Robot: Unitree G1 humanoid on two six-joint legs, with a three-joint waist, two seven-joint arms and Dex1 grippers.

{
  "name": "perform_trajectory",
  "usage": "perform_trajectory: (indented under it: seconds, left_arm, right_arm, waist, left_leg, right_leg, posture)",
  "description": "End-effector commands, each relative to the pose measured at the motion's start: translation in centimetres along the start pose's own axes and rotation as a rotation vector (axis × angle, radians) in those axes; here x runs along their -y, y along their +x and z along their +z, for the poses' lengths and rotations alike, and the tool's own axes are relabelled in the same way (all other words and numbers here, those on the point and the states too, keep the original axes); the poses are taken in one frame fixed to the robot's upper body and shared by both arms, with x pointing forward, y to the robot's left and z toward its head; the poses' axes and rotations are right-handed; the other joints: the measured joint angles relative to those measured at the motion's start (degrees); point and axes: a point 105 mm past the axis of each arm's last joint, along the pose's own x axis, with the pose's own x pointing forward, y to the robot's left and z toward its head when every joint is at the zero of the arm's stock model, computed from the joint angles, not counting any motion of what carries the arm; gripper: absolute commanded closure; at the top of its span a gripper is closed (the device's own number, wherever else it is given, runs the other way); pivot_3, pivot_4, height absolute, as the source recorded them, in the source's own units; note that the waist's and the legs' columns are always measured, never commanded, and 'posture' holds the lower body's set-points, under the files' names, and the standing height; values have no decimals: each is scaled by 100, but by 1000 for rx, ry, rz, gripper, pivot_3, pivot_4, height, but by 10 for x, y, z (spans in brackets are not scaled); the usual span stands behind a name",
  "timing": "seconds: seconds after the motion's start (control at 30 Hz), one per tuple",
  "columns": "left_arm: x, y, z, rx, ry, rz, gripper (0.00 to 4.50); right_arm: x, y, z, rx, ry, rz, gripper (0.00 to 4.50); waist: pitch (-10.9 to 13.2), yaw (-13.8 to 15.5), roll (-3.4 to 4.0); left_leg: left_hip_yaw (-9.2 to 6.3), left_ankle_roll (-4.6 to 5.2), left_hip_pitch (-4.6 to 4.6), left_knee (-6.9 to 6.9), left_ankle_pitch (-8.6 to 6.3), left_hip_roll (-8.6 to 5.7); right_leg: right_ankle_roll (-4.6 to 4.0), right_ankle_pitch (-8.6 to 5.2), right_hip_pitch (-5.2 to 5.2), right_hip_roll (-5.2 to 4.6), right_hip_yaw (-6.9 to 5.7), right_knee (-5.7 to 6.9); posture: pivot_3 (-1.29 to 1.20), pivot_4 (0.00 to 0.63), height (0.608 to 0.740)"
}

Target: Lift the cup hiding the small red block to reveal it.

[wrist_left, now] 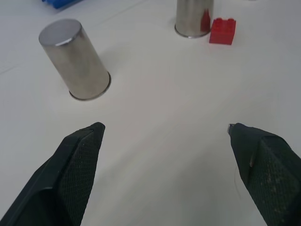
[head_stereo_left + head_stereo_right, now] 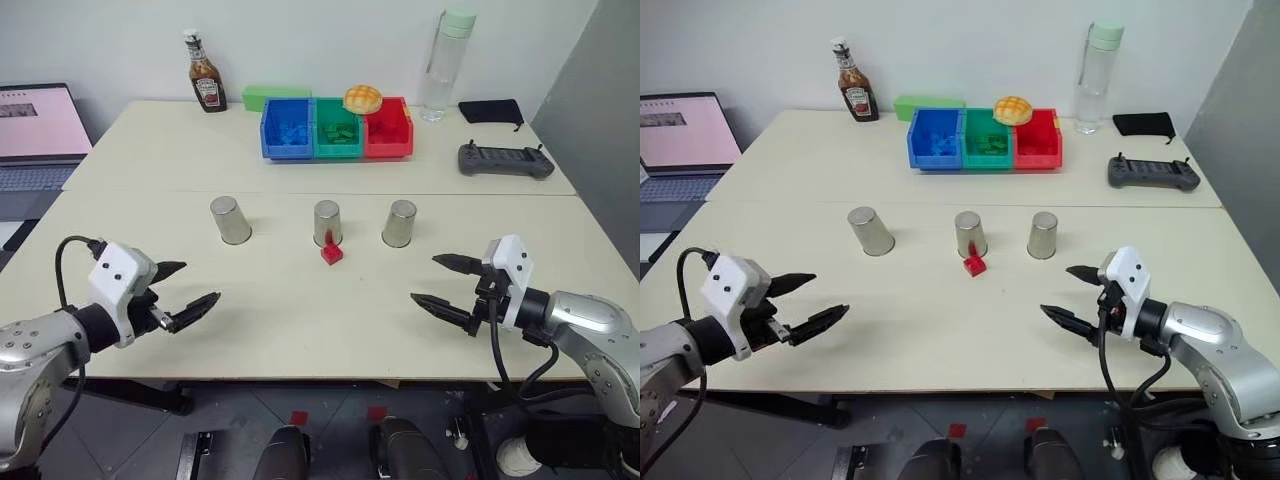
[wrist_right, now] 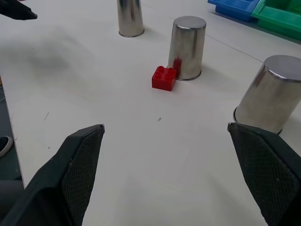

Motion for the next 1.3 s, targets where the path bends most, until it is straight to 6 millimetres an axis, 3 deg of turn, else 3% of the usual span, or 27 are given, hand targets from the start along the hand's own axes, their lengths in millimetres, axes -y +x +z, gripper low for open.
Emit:
perform_trajectory:
  seconds: [0.03,0.93,1.3]
  left_arm:
    - [2,-2,16,61,45,-12,0]
    - [7,7,31,82,3,-60,0]
    - [8,12,27,80,-11,-39,0]
  right_arm:
    - [-1,0,9,28,-33,7,27]
    - [-1,4,10,42,-6,-9,27]
    - [-4,6,12,54,-7,-14,27]
  waist:
    - [0,-2,0]
    - [0,-1,0]
    - [0,-1,0]
  left_leg:
    - [0,0,0,0,0,0]
    - [1,0,0,1,0,0]
    - [1,0,0,0,0,0]
  right_leg:
    - [0,0,0,0,0,0]
    - [1,1,0,1,3,0]
    - [1,1,0,1,4,0]
  posture:
    - [0,150,740]
    - [0,150,740]
    - [0,150,740]
